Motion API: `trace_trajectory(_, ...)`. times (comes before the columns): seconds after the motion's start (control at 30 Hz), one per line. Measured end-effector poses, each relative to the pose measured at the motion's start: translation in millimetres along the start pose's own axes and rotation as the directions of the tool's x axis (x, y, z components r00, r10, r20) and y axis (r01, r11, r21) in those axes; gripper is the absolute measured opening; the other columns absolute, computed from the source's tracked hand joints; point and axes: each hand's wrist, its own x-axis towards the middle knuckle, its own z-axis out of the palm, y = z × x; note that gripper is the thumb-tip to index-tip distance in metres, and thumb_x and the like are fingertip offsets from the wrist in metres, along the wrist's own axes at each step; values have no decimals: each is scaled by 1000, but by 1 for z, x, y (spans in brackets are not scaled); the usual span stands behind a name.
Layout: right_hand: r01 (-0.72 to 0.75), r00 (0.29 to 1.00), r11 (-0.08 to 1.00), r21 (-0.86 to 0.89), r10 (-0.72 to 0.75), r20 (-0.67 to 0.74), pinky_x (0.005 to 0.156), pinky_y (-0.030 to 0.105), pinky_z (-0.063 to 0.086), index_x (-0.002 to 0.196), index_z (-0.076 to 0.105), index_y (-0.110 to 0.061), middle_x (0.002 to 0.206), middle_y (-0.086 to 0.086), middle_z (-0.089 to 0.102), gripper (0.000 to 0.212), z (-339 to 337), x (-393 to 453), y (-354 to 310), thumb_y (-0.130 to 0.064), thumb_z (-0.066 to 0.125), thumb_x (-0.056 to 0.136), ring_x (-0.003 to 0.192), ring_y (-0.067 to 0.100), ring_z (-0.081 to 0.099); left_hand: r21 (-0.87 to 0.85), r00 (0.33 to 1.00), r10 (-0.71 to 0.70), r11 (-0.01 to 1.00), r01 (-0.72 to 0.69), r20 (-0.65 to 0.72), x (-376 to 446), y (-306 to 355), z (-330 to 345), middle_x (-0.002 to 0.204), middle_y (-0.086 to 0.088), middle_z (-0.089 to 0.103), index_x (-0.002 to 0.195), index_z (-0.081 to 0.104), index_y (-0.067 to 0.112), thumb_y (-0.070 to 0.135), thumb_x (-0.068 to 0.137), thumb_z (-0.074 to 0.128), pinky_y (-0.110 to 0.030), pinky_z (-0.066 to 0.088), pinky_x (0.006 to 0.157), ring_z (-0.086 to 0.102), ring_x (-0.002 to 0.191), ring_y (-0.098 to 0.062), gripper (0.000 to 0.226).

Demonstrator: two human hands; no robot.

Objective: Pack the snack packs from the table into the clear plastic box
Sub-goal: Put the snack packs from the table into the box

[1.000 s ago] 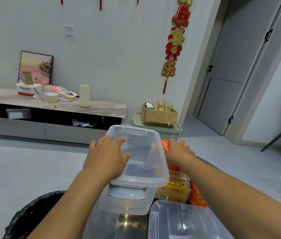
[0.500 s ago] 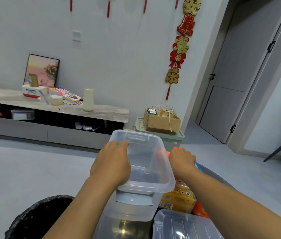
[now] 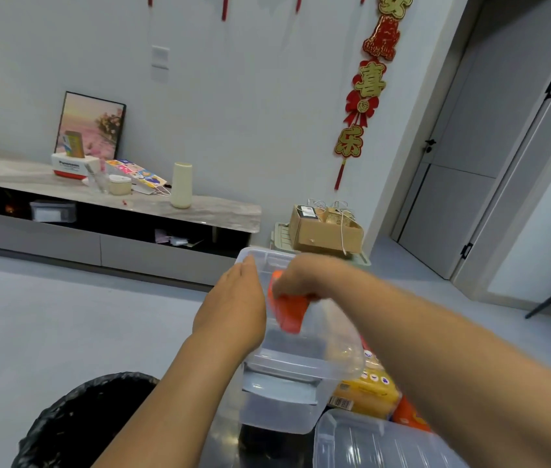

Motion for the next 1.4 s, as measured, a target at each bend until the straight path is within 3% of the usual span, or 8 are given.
trace_trajectory(0.17, -174, 955, 934, 311, 83, 285, 42, 19, 55, 110, 63, 0, 102, 17, 69, 24, 70, 62, -13, -18, 50, 102, 67, 22, 65, -18, 1000, 12, 1000, -12, -8, 2, -4, -1, 127, 2, 57, 144, 28, 37, 18, 82, 51, -45, 52, 82, 56, 108, -28, 69)
trace_trajectory(0.33, -120, 938, 808, 577, -97, 332, 83, 35, 62, 136, 55, 7, 135, 28, 61, 38, 62, 57, -7, -11, 50, 103, 113, 35, 70, 48, 999, -42, 998, 41, 13, 3, -4, 1, 134, -1, 55, 146, 30, 30, 17, 82, 64, -40, 49, 84, 56, 115, -28, 74)
trace_trajectory(0.43, 77, 994, 833, 547, -24, -104, 86, 43, 61, 124, 66, 4, 121, 25, 70, 30, 36, 60, 11, -6, 52, 99, 109, 37, 71, 27, 1000, 1, 1000, -1, -12, 0, -4, -1, 127, -2, 56, 139, 38, 25, 13, 89, 57, -35, 43, 74, 55, 108, -26, 54)
trace_trajectory(0.57, 141, 788, 916, 376, 126, -603, 79, 35, 52, 100, 77, -15, 95, 7, 71, 24, -5, 48, 67, -10, 54, 93, 88, 29, 63, 108, 999, 5, 994, -9, 42, -2, -1, -5, 134, 0, 49, 136, 44, 22, 7, 90, 52, -36, 43, 84, 47, 121, -22, 49)
trace_trajectory(0.8, -333, 935, 943, 8, 332, -123, 80, 34, 57, 129, 54, -13, 124, 9, 66, 58, 35, 42, 145, -46, 75, 86, 99, 26, 64, 180, 992, -21, 984, -2, 122, -4, 4, -5, 148, 0, 39, 144, 40, 23, 9, 88, 58, -37, 40, 100, 35, 137, -21, 60)
trace_trajectory(1.07, 2, 769, 991, 136, 85, -633, 86, 42, 55, 134, 55, -22, 115, 10, 64, 40, -53, -2, 92, -37, 57, 97, 101, 35, 64, 96, 995, -49, 995, 40, 84, -3, 7, -9, 129, -5, 54, 132, 47, 19, 7, 91, 53, -34, 41, 77, 52, 107, -25, 43)
trace_trajectory(1.27, -15, 996, 981, 194, 33, -85, 73, 37, 63, 102, 62, -3, 79, 17, 70, 17, -26, -13, 13, -19, 55, 100, 54, 24, 68, 81, 998, -39, 996, 35, 43, -6, 9, -14, 114, -12, 60, 132, 50, 16, 6, 92, 51, -35, 43, 69, 52, 86, -26, 41)
trace_trajectory(1.4, -91, 996, 988, 127, 91, 9, 90, 45, 61, 98, 66, -5, 97, 18, 74, 21, 47, 38, 2, -20, 52, 100, 89, 33, 76, 1, 997, -80, 997, 80, 11, -10, 11, -16, 109, -8, 57, 128, 51, 21, 4, 90, 48, -35, 41, 67, 46, 81, -22, 42)
